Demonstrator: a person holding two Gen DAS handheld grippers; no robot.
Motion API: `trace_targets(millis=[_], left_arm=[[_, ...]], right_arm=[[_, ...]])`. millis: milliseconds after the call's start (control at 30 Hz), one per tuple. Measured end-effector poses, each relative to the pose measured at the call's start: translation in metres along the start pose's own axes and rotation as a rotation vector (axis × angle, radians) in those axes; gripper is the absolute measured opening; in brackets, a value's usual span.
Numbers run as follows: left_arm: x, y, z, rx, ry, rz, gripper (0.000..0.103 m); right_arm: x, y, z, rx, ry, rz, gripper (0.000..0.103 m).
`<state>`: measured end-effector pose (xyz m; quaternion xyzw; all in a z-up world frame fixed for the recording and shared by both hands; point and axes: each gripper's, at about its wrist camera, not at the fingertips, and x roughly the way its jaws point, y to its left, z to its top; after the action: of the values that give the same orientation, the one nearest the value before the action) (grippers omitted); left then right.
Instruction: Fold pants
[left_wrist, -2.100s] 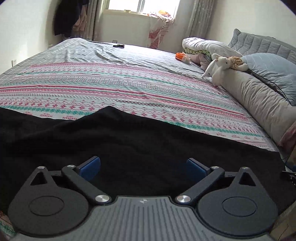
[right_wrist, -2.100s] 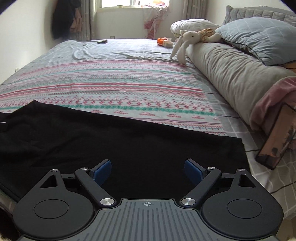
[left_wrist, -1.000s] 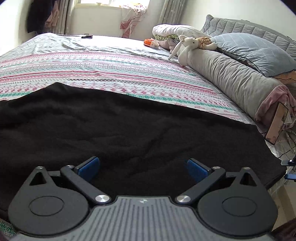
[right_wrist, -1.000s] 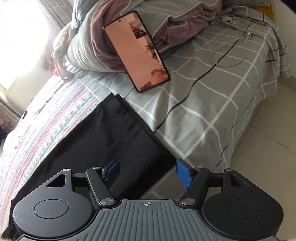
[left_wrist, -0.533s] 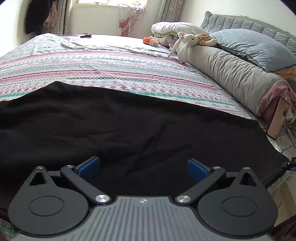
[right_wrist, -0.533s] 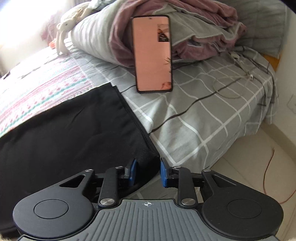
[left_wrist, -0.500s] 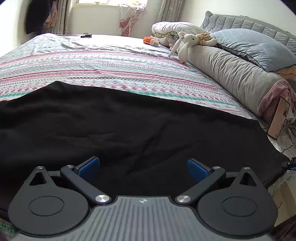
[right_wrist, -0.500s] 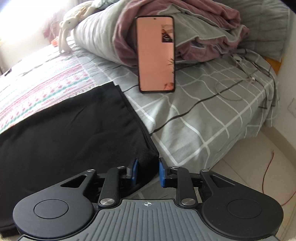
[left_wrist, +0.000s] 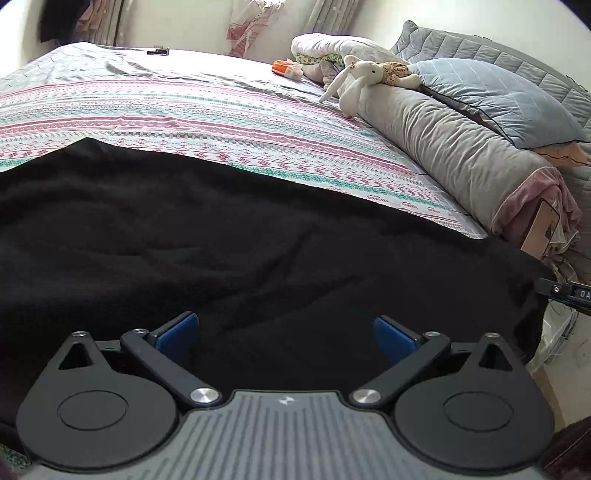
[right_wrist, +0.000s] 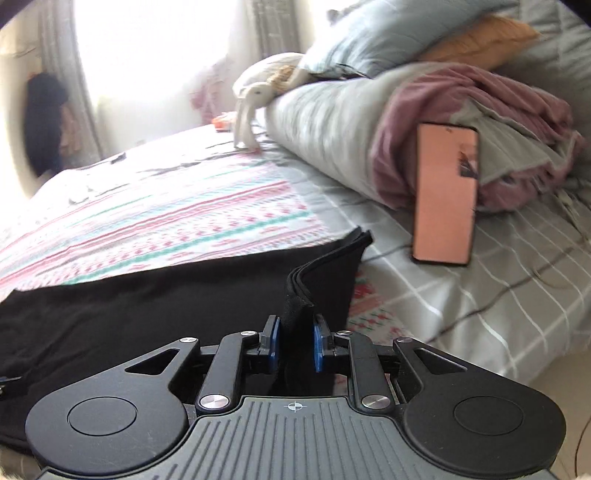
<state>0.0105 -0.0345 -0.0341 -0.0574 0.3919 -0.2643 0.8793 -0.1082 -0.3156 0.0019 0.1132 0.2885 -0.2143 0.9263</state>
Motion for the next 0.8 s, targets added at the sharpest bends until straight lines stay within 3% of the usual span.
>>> trace_targets(millis=[233, 500, 667, 800], left_arm=[[0.008, 0.012, 0.008, -0.136, 0.039, -0.093, 0.103], [0.015, 0.031, 0.016, -0.305, 0.082, -0.185, 0.103], [0.018, 0.037, 0.016, -0.374, 0.108, -0.249, 0.103], [0.024, 0.044, 0.018, -0.461, 0.155, -0.314, 0.093]], right_arm=[[0.008, 0.089, -0.002, -0.322, -0.02, 0.203, 0.017], [0.006, 0.172, -0.036, -0.607, 0.077, 0.428, 0.017], [0.005, 0.198, -0.059, -0.706, 0.107, 0.447, 0.017], [0.002, 0.197, -0.051, -0.655, 0.098, 0.478, 0.015]])
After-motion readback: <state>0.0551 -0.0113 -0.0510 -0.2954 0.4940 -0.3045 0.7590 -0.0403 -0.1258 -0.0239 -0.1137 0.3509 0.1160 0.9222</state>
